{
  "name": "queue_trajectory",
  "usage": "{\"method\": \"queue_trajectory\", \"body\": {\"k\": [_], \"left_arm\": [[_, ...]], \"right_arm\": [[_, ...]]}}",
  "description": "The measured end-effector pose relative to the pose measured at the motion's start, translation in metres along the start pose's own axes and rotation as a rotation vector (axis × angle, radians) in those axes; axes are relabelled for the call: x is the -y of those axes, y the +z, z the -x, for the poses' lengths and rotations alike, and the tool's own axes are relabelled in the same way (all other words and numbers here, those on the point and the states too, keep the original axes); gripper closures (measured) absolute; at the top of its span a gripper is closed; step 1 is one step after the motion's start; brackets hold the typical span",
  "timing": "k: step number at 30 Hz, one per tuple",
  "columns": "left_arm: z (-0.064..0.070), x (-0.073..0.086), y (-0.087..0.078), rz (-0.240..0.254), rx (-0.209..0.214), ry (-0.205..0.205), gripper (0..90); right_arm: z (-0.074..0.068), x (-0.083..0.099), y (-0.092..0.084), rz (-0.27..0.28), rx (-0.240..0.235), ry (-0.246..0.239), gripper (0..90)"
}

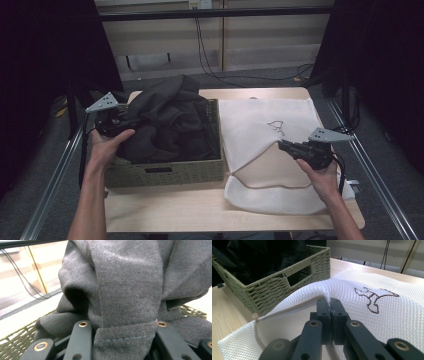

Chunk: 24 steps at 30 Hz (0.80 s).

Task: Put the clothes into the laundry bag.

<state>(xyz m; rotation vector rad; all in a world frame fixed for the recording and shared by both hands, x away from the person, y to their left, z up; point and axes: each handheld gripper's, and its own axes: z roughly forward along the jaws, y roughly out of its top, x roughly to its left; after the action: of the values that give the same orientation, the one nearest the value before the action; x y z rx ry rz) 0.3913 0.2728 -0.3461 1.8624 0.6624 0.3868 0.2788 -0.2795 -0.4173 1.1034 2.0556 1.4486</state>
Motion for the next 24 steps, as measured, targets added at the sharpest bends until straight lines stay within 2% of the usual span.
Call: {"method": "queue_trajectory", "body": {"k": [5,8,11,14,16,17,18,20,21,24], "left_arm": [[0.001,-0.01,-0.007,0.03,-0.007,-0.002,66.5],[0.003,-0.016,-0.012,0.073,0.006,-0.002,66.4],[0.006,-0.021,-0.015,0.075,0.0,-0.003,66.5],[0.007,-0.026,-0.016,0.088,-0.022,0.001,66.5],[0.008,-0.029,-0.018,0.104,-0.014,0.002,66.5],[0.01,-0.031,-0.02,0.108,-0.031,-0.003,66.5],[0.009,-0.032,-0.021,0.117,-0.016,0.001,66.5],[0.011,-0.035,-0.024,0.131,-0.027,0.002,66.5],[0.011,-0.037,-0.025,0.146,-0.016,-0.001,66.5],[0.015,-0.043,-0.029,0.163,-0.022,0.003,66.5]], "right_arm": [[0.0,0.0,0.0,0.001,-0.007,0.001,87.4],[0.0,0.0,-0.001,0.006,-0.005,0.001,87.5],[0.0,-0.001,-0.001,0.006,-0.004,0.004,87.5],[0.0,0.0,0.0,0.003,-0.007,0.001,87.5],[0.0,0.0,-0.001,0.003,-0.006,0.0,87.5],[0.0,-0.001,-0.001,0.004,-0.006,0.002,87.5],[0.0,-0.001,-0.001,0.005,-0.005,0.003,87.5],[0.001,-0.001,-0.001,0.007,-0.004,0.002,87.5],[0.001,-0.001,-0.001,0.006,-0.003,0.002,87.5],[0.0,-0.001,0.0,0.003,-0.005,0.002,87.5]]}}
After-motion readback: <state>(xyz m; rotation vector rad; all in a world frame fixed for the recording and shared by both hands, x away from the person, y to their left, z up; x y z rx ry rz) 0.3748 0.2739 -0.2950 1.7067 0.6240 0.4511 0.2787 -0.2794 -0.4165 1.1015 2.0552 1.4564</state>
